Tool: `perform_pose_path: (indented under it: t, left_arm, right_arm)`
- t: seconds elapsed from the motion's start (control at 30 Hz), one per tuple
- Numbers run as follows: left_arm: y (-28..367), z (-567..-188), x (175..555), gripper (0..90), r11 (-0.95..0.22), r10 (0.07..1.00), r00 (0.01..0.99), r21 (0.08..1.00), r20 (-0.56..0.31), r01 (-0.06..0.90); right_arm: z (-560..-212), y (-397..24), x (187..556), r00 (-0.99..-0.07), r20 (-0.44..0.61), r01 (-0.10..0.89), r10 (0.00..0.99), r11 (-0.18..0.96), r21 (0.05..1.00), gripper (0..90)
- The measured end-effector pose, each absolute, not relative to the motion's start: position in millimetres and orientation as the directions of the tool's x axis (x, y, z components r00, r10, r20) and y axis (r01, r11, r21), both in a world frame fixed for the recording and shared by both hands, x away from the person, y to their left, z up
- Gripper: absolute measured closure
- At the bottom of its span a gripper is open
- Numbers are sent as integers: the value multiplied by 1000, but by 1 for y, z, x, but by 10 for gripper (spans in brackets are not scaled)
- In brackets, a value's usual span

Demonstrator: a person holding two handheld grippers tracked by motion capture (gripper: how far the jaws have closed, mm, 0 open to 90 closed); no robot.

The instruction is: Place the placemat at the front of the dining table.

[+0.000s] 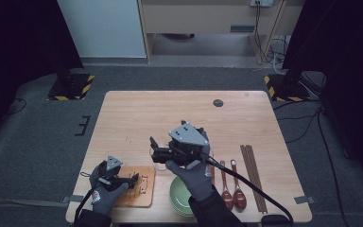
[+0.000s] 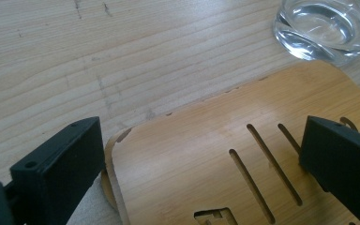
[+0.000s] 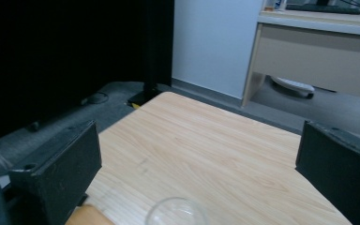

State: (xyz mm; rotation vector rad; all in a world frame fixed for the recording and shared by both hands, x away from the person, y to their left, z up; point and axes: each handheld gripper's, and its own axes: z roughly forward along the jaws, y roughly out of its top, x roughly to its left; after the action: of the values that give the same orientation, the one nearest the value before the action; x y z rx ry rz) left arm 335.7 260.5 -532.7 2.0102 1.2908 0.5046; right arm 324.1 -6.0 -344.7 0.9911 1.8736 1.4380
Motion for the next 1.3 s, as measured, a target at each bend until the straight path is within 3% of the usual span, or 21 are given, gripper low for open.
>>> perform_pose_path:
  t: [0.1,0.67,1.3]
  left_arm:
    - [267,-538,339,0,-209,902,416,727,-115,654]
    - [272,-536,339,8,-229,898,430,736,-92,637]
    - [297,-522,335,34,-106,908,385,798,-165,593]
  right_arm:
    - [-346,10,320,-575,13,225,818,142,964,5]
    - [-375,58,303,-623,69,282,779,141,949,5]
    - [-431,88,286,-642,66,361,764,226,905,9]
